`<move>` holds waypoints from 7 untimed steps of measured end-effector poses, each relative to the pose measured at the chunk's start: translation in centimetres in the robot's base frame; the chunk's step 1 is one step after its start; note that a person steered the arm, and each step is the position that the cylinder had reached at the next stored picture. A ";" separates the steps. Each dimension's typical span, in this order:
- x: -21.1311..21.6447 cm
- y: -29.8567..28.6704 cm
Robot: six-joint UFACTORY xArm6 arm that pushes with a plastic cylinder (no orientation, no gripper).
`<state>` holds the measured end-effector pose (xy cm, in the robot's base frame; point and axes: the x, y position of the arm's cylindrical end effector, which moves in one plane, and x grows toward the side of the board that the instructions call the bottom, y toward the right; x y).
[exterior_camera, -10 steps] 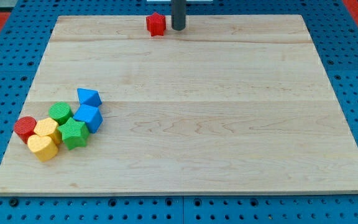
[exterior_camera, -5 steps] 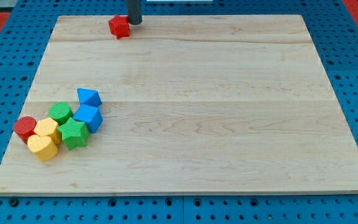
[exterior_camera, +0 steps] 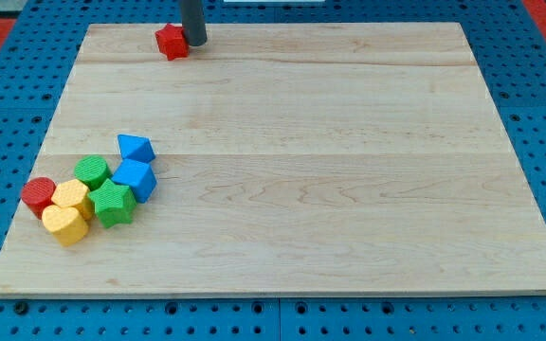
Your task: Push the red star to the left side of the board
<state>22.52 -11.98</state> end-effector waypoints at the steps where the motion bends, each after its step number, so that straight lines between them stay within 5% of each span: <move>1: 0.5 -0.1; 4: 1.2 2.3; 7: 1.2 -5.5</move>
